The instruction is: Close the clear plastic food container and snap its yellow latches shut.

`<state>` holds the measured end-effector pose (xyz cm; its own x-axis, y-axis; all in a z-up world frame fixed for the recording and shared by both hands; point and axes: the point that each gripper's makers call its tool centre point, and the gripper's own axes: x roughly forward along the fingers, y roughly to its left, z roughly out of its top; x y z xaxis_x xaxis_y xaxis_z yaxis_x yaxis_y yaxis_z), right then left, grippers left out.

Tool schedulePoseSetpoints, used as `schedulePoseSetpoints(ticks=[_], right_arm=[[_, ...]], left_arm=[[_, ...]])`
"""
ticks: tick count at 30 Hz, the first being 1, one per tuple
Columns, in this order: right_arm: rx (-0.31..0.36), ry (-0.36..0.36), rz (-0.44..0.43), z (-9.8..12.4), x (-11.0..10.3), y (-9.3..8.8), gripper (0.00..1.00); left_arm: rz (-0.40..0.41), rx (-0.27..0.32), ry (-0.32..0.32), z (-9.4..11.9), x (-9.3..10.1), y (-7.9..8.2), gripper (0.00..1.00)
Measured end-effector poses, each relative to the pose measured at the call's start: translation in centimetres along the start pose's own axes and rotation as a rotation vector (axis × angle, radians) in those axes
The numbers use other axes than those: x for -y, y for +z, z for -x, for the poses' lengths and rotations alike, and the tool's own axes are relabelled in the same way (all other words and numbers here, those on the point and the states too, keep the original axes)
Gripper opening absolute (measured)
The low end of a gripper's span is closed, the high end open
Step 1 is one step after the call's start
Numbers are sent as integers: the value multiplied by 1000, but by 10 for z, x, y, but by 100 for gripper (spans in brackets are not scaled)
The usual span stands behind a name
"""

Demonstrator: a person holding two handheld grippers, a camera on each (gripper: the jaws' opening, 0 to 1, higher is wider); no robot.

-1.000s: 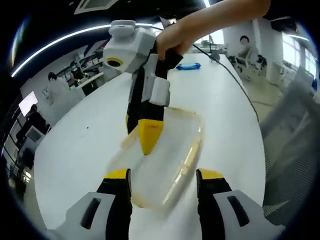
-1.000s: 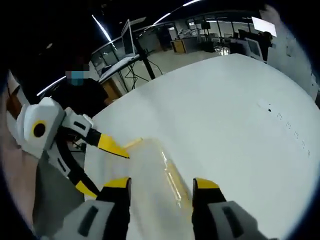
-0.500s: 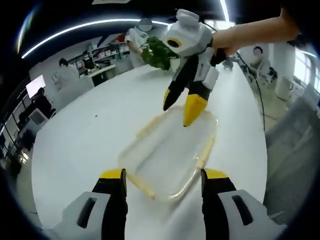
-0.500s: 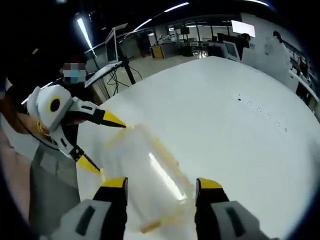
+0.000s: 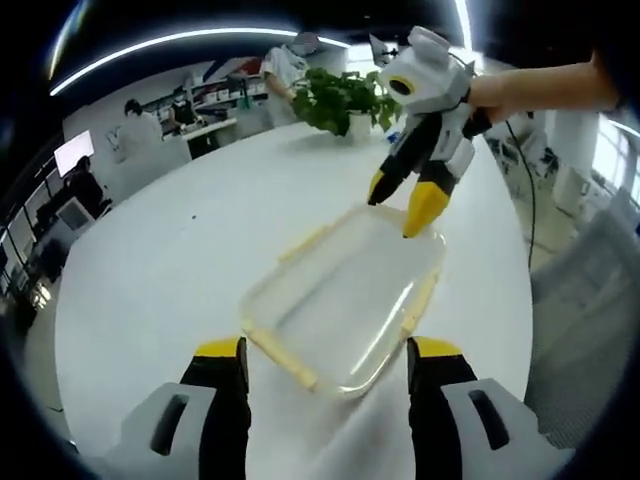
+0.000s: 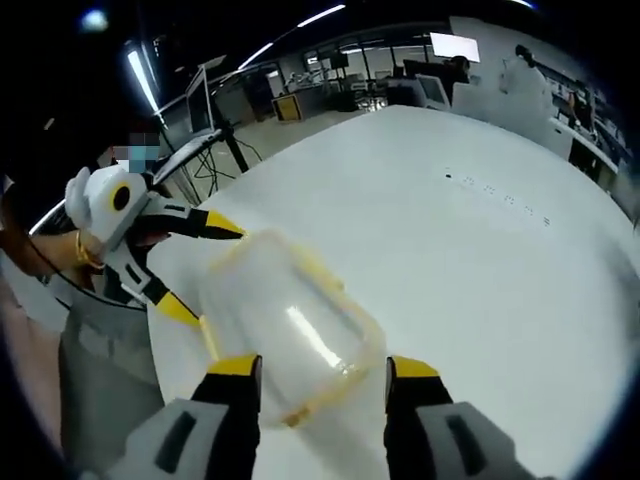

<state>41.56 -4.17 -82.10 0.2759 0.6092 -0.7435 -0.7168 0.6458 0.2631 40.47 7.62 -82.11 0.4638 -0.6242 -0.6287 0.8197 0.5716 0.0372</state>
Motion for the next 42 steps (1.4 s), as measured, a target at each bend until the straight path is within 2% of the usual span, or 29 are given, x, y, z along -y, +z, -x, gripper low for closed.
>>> schedulePoseSetpoints(ticks=[1, 3, 10, 26, 35, 42], right_arm=[[-1, 0, -2, -1, -1, -1, 46], [8, 12, -69, -1, -4, -1, 43], [25, 7, -54, -4, 1, 6, 42], [48, 36, -29, -22, 25, 39, 42], [26, 63, 6, -25, 36, 48, 42], [16, 79, 30, -26, 38, 50, 42]], left_arm=[[3, -1, 0, 0, 0, 0, 61], [11, -6, 0, -1, 0, -1, 60], [19, -14, 12, -4, -8, -3, 56], [52, -22, 49, -15, -45, 3, 55], [65, -17, 79, -17, -55, 8, 52], [69, -17, 92, -18, -56, 8, 52]])
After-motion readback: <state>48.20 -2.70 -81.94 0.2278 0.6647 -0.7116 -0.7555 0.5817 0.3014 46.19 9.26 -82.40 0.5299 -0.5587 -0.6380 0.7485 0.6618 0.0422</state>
